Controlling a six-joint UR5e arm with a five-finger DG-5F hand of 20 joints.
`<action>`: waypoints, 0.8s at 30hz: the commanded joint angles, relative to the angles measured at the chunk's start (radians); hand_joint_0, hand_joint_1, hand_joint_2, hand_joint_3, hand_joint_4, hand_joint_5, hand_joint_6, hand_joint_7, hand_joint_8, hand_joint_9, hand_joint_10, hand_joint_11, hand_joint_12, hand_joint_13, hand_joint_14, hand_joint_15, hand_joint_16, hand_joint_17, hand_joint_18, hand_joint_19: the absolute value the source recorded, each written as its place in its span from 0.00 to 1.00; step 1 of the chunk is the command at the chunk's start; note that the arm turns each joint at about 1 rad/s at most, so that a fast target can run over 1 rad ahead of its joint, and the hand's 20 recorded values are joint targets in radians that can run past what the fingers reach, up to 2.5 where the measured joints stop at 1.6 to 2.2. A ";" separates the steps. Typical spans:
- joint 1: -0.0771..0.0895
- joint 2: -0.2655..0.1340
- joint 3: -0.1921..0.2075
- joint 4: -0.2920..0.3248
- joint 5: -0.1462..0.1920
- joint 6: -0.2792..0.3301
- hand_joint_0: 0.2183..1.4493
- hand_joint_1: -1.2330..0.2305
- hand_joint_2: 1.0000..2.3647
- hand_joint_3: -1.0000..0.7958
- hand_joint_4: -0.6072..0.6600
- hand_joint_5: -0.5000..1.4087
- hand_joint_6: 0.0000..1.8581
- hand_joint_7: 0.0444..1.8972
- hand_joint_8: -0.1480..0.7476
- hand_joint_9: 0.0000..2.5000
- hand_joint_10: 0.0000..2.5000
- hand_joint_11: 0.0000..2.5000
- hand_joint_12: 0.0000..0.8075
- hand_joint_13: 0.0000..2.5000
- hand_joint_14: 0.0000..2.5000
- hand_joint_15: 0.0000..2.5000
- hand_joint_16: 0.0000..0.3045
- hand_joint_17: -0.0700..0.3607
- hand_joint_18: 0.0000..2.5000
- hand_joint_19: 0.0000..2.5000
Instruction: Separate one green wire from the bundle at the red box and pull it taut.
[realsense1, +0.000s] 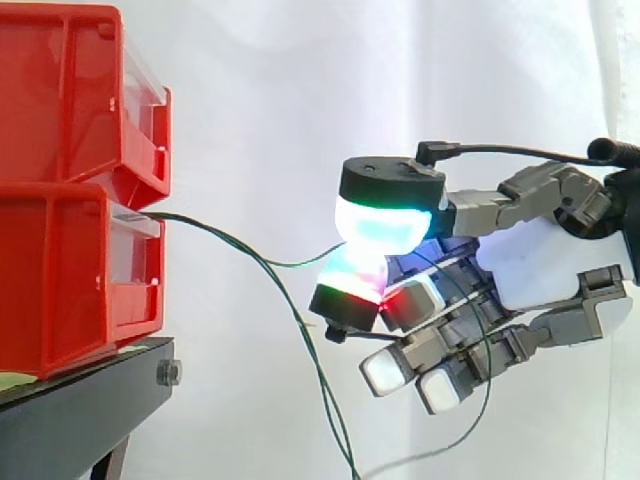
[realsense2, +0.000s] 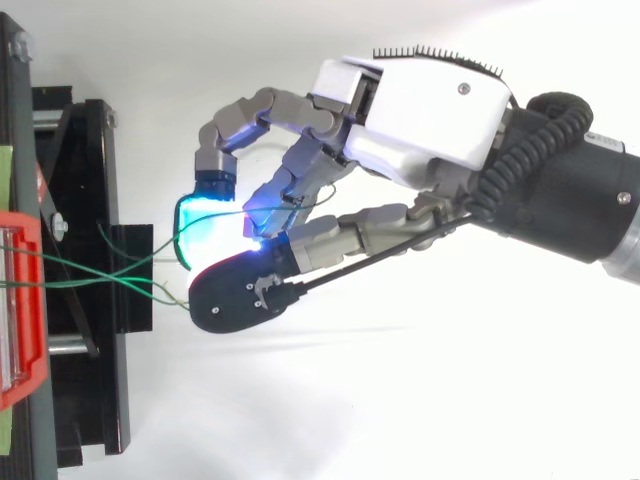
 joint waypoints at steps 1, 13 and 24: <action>-0.003 0.000 -0.001 0.001 -0.001 0.002 0.26 0.38 0.00 0.28 0.55 0.17 0.49 0.54 0.47 0.46 0.01 0.47 0.44 0.38 0.01 0.21 0.16 0.42 0.35 0.24; -0.013 0.000 0.001 0.056 -0.001 -0.086 0.26 0.48 0.00 0.28 0.56 0.17 0.47 0.53 0.48 0.48 0.01 0.46 0.46 0.41 0.01 0.22 0.17 0.44 0.37 0.25; -0.023 0.000 -0.001 0.170 -0.001 -0.300 0.30 0.39 0.01 0.42 0.55 0.17 0.48 0.56 0.47 0.48 0.01 0.47 0.45 0.41 0.01 0.23 0.17 0.43 0.37 0.25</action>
